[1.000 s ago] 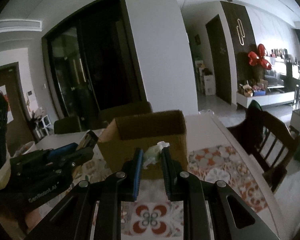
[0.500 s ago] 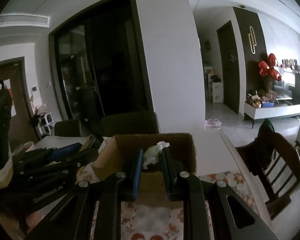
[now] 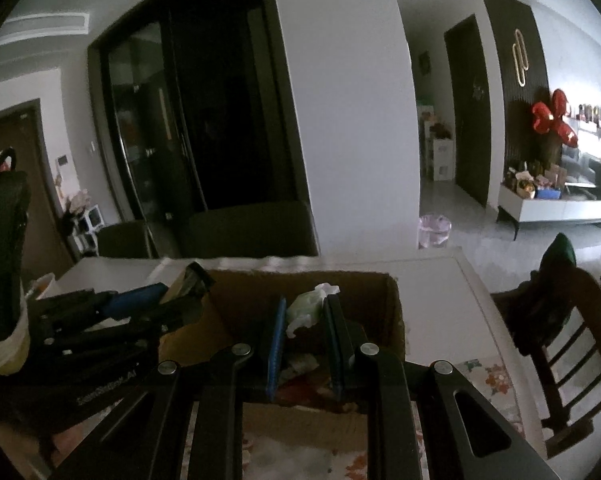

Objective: Organize snacks
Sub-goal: 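Open both tools to release the packet and bottle into the box and withdraw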

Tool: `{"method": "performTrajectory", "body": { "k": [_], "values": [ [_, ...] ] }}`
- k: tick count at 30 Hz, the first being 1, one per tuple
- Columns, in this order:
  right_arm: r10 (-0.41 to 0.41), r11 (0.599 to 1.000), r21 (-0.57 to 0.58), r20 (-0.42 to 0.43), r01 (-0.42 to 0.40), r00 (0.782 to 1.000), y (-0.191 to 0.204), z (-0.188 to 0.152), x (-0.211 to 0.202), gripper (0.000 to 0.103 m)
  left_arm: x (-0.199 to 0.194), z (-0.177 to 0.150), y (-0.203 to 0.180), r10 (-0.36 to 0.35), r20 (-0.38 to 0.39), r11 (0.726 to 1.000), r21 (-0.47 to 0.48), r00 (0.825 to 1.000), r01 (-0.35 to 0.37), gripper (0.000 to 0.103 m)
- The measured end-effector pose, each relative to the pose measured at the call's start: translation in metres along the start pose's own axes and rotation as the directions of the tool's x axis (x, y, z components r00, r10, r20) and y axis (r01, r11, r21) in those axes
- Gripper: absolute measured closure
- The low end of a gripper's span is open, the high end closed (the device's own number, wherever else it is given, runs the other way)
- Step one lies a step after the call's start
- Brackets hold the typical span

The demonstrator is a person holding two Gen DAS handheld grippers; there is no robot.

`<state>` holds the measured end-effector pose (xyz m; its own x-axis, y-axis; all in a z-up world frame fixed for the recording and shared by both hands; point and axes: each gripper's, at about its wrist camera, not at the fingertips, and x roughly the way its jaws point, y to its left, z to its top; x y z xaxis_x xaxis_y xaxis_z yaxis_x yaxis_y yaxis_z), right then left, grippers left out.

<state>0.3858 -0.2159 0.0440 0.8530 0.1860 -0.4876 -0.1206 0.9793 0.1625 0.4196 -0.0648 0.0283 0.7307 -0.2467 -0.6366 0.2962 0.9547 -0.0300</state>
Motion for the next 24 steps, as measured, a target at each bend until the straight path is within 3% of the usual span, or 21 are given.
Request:
{"method": "performTrajectory", "body": {
  "k": [2, 4, 6, 8, 9, 11, 13, 17, 24],
  "values": [
    [0.000, 1.000, 0.008, -0.018, 0.001, 1.000, -0.003, -0.002, 0.009, 0.082, 0.005, 0.000, 0.002, 0.003, -0.017, 1.000, 0.002, 1.000, -0.003, 0.060],
    [0.000, 1.000, 0.024, -0.027, 0.000, 1.000, -0.005, -0.004, 0.014, 0.082, 0.006, 0.000, 0.005, 0.021, -0.010, 1.000, -0.009, 1.000, -0.021, 0.040],
    [-0.007, 0.999, 0.038, -0.053, 0.009, 0.999, -0.009, -0.006, 0.020, 0.078, 0.002, 0.000, 0.007, 0.058, 0.011, 0.998, -0.017, 0.998, -0.058, 0.036],
    [-0.016, 0.999, 0.049, -0.069, 0.019, 0.997, -0.010, -0.008, 0.021, 0.062, -0.004, -0.002, 0.007, 0.084, 0.021, 0.996, -0.012, 0.996, -0.083, 0.036],
    [-0.029, 0.998, 0.054, -0.066, 0.032, 0.997, -0.011, -0.009, 0.019, 0.059, -0.008, -0.004, 0.008, 0.101, 0.029, 0.995, -0.012, 0.994, -0.101, 0.035],
    [-0.045, 0.997, 0.054, -0.065, 0.048, 0.997, -0.012, -0.011, 0.012, 0.059, -0.017, -0.009, 0.009, 0.127, 0.044, 0.992, -0.019, 0.991, -0.126, 0.025],
    [-0.057, 0.996, 0.063, -0.065, 0.061, 0.996, -0.011, -0.015, 0.002, 0.050, -0.031, -0.017, 0.009, 0.152, 0.074, 0.988, -0.030, 0.986, -0.150, 0.016],
    [-0.102, 0.993, 0.063, -0.031, 0.104, 0.994, -0.003, -0.024, -0.028, 0.031, -0.062, -0.034, 0.004, 0.210, 0.130, 0.978, -0.027, 0.969, -0.208, 0.009],
    [-0.131, 0.989, 0.070, 0.017, 0.130, 0.991, 0.009, -0.044, -0.086, 0.017, -0.126, -0.070, -0.008, 0.251, 0.232, 0.968, -0.031, 0.940, -0.251, 0.000]
  ]
}}
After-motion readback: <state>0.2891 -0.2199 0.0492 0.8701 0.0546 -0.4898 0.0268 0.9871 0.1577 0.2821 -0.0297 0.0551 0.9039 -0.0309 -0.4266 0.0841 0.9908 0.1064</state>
